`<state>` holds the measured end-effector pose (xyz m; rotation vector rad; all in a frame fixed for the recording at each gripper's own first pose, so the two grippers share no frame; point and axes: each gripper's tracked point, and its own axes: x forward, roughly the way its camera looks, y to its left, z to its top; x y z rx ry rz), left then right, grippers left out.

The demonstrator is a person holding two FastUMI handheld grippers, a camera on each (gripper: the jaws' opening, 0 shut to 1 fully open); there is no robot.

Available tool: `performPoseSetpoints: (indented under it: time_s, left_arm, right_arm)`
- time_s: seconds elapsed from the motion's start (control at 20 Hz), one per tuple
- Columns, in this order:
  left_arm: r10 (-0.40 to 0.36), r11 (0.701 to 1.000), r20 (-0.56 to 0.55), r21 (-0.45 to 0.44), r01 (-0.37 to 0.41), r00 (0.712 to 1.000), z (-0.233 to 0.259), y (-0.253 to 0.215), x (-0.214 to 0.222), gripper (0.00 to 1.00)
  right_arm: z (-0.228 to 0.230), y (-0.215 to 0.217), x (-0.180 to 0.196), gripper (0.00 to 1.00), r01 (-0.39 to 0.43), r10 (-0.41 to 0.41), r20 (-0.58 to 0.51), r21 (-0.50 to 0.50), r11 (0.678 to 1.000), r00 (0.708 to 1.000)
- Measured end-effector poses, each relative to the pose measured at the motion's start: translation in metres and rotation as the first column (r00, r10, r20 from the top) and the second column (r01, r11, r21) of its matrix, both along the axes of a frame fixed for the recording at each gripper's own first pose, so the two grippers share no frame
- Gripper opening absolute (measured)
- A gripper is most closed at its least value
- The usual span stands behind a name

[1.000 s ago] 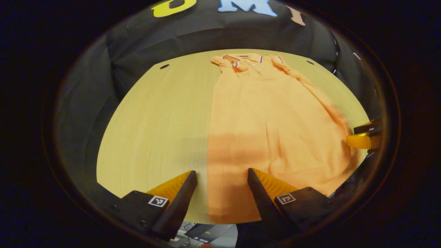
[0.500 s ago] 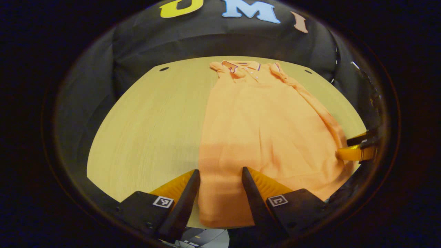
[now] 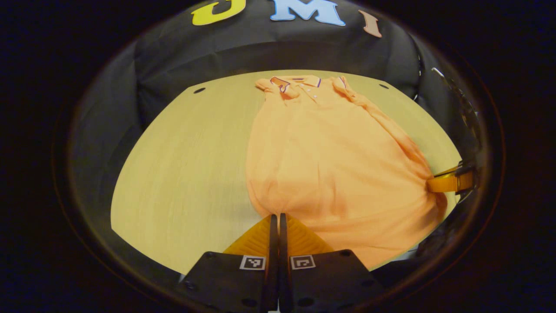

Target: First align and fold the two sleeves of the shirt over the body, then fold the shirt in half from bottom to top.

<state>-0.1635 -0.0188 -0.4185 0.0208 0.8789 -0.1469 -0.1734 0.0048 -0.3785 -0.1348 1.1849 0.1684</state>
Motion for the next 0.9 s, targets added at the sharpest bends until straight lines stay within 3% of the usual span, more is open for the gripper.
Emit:
performPoseSetpoints:
  time_s: [0.4,0.65,0.9]
  left_arm:
    - [0.038,0.998,0.001,-0.047,-0.037,0.999,0.023,0.009,0.014,0.07]
    - [0.090,0.992,0.044,-0.089,-0.086,0.995,0.051,0.017,0.053,0.07]
    - [0.091,0.992,0.084,-0.092,-0.083,0.992,0.069,0.023,0.108,0.07]
  right_arm:
    - [0.009,0.018,0.010,0.03,0.028,-0.028,-0.003,0.115,0.993,1.000]
    - [0.034,0.027,0.046,0.02,0.024,-0.033,0.054,0.155,0.988,0.998]
    - [0.056,0.033,0.093,0.02,0.012,-0.032,0.113,0.174,0.985,0.993]
